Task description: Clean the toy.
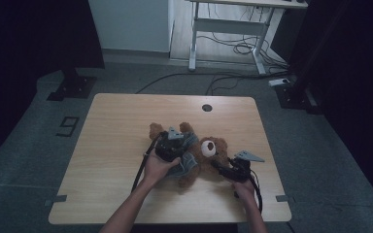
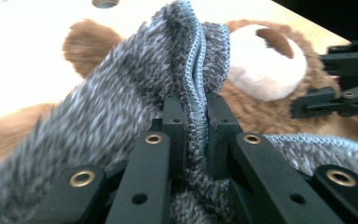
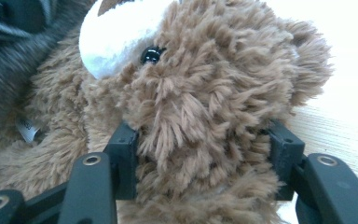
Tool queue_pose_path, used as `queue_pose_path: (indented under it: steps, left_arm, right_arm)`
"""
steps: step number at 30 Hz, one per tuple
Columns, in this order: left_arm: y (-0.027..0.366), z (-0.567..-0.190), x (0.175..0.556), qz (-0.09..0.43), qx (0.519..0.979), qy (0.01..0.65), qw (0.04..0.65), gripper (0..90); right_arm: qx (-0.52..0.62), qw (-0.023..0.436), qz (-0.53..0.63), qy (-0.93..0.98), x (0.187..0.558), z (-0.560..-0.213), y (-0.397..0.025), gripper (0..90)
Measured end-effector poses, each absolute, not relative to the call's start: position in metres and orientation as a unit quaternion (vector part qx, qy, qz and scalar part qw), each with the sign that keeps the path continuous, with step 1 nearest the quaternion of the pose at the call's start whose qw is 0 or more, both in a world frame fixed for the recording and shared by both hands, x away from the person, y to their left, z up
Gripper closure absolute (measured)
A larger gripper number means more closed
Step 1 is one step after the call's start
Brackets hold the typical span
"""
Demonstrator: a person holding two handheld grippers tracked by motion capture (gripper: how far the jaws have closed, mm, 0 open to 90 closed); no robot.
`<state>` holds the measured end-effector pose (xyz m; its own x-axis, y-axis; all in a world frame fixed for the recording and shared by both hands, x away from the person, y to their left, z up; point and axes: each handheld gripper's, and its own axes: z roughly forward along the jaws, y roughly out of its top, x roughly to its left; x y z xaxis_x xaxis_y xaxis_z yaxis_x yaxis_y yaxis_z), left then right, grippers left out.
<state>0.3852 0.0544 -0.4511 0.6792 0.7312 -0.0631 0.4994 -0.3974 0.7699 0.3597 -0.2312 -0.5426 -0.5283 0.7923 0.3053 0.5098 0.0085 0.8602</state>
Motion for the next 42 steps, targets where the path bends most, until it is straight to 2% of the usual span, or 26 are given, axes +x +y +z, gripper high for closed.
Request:
queue_pose_path:
  steps: [9,14,24,27,30,35,42]
  left_arm:
    - [0.094,-0.453,0.392,0.16,0.804,0.412,0.396,80.4]
    - [0.113,-0.47,0.395,0.164,0.799,0.44,0.375,80.6]
    - [0.132,-0.505,0.396,0.139,0.797,0.471,0.353,80.7]
    - [0.137,-0.502,0.395,0.137,0.8,0.471,0.346,80.6]
    - [0.141,-0.481,0.39,0.142,0.794,0.46,0.372,80.5]
    - [0.117,-0.443,0.382,0.156,0.798,0.417,0.407,80.4]
    - [0.037,-0.424,0.392,0.146,0.826,0.358,0.411,80.3]
  right_arm:
    - [0.469,0.133,0.529,0.694,0.36,-0.543,-0.231,43.1]
    - [0.469,0.133,0.529,0.695,0.36,-0.543,-0.231,43.1]
    - [0.469,0.134,0.528,0.696,0.36,-0.543,-0.231,43.1]
    - [0.468,0.134,0.528,0.696,0.36,-0.543,-0.231,43.1]
    - [0.469,0.133,0.529,0.695,0.36,-0.544,-0.232,43.1]
    - [0.471,0.133,0.529,0.694,0.36,-0.544,-0.232,43.1]
    - [0.471,0.132,0.528,0.694,0.36,-0.543,-0.232,43.1]
